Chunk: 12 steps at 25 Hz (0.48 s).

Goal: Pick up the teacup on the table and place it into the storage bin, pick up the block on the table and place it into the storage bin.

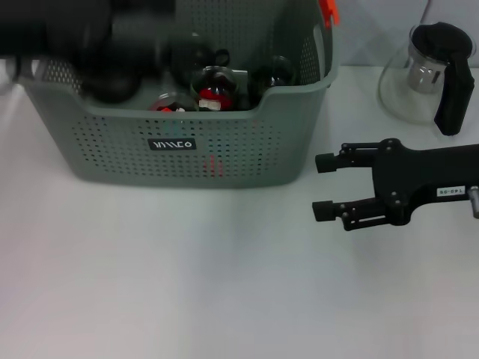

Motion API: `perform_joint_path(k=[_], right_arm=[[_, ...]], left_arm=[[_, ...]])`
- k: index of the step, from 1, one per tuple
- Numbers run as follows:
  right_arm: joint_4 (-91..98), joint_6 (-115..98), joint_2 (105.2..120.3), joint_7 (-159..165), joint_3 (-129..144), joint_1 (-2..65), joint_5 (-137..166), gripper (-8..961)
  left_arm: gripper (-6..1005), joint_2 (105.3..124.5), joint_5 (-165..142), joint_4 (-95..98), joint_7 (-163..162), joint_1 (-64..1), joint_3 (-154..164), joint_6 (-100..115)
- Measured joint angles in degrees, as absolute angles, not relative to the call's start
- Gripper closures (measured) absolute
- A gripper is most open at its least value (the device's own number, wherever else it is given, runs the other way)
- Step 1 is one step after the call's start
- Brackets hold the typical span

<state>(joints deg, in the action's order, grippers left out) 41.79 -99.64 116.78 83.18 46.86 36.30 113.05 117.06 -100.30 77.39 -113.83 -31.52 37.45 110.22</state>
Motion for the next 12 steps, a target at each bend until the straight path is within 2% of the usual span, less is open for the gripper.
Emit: perform_joint_path(k=[1, 6, 12], right_arm=[[41.82, -99.71, 116.51, 83.17, 46.82, 36.3, 113.04, 100], [41.84, -100.19, 115.35, 83.14, 46.76, 36.3, 113.03, 99], [41.68, -98.65, 115.58, 82.34, 47.14, 36.29, 113.47, 101]], left_arm=[[33, 117.4, -100.19, 77.36, -112.88, -30.88, 37.46, 111.79], [34, 119.67, -100.82, 75.08, -105.05, -25.59, 40.51, 115.02], [40, 120.98, -107.23, 65.65, -94.44, -24.27, 41.52, 110.98]])
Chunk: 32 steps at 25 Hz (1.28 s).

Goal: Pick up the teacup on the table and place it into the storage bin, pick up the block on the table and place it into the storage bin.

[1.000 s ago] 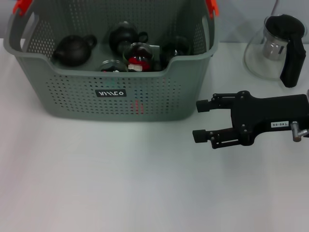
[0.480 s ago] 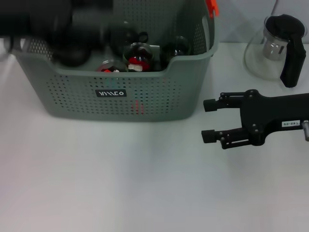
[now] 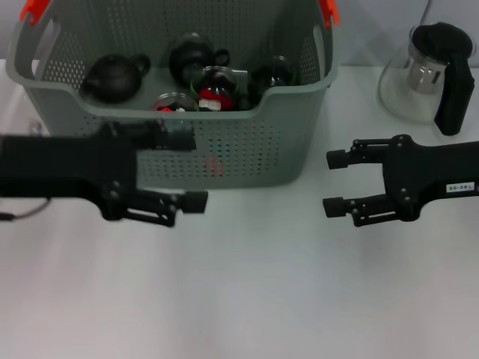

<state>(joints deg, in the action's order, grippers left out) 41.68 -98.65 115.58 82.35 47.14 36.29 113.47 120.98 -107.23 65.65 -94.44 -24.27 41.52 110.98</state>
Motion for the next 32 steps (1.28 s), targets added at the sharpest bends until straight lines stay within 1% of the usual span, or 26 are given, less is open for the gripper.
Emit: perform_joint_path(k=[3, 7, 11, 13, 32], right_arm=[[41.28, -96.98, 116.47, 80.87, 47.31, 36.29, 113.62, 101], [40.58, -95.14, 118.0, 78.17, 47.44, 36.3, 114.2, 102], [40.1, -92.0, 119.58, 77.05, 47.94, 36.61, 116.48, 102], [39.63, -90.71, 119.98, 77.32, 48.58, 36.94, 117.54, 101], [36.33, -87.0, 120.15, 77.45, 49.58, 38.02, 117.88, 99]], left_arm=[[49, 121.26, -111.75, 59.35, -90.0, -25.32, 43.1, 105.53], [48, 121.0, -115.45, 51.02, -84.76, -27.32, 43.61, 99.99], [48, 120.88, -118.58, 46.62, -83.34, -28.27, 43.6, 95.34], [48, 120.86, -119.27, 45.82, -83.27, -28.37, 43.59, 94.63], [49, 121.18, -119.53, 44.3, -82.91, -29.03, 43.59, 93.53]])
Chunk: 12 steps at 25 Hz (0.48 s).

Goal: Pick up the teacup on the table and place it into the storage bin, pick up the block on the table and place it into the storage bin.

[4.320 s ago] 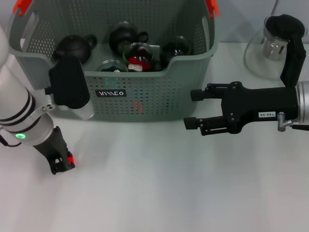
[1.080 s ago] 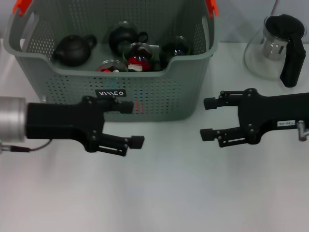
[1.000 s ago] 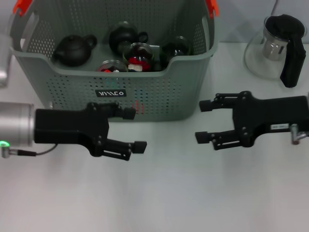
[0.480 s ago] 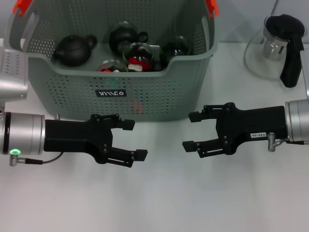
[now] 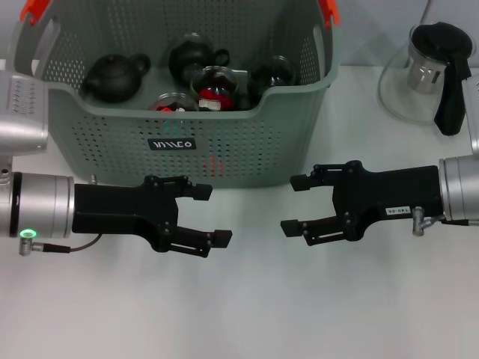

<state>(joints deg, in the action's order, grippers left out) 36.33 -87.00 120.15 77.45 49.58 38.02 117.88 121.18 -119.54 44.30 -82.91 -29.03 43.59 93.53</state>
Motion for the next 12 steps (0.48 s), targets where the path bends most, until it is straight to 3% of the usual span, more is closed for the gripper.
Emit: perform_joint_path(k=[12], right_arm=[[34.31, -85.6, 120.15, 77.1, 49.98, 38.12, 117.86, 100]], left_arm=[[49, 121.29, -119.53, 43.45, -82.46, -29.0, 43.62, 92.62]])
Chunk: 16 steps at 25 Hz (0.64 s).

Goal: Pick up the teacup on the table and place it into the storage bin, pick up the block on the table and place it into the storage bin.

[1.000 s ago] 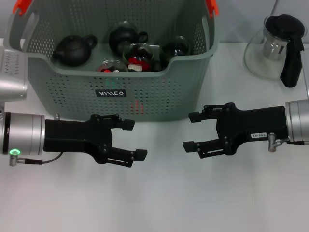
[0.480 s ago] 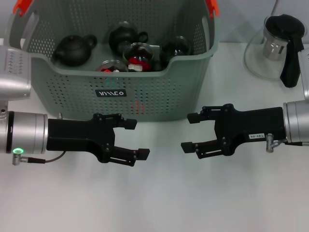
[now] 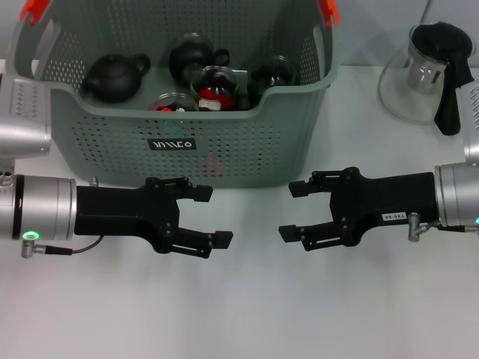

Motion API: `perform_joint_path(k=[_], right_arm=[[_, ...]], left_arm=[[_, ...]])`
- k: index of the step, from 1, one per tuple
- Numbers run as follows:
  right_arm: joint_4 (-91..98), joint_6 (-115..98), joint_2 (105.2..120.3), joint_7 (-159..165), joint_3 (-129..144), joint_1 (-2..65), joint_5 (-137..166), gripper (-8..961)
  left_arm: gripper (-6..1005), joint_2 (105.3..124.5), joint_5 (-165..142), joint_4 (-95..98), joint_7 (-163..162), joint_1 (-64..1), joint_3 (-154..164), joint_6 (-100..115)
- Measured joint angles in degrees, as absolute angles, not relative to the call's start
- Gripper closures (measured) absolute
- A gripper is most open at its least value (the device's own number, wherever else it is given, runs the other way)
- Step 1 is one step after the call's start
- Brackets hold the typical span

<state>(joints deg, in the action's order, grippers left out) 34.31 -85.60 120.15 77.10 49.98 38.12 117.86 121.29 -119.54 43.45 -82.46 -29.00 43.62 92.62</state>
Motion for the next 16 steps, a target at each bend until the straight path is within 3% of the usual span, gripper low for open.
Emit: perform_joint_path(k=[16], right_arm=[[34.19, -85.69, 120.15, 77.17, 50.27, 38.15, 117.95, 101]], left_arm=[[49, 121.29, -119.97, 43.07, -82.44, -29.0, 43.68, 92.64]])
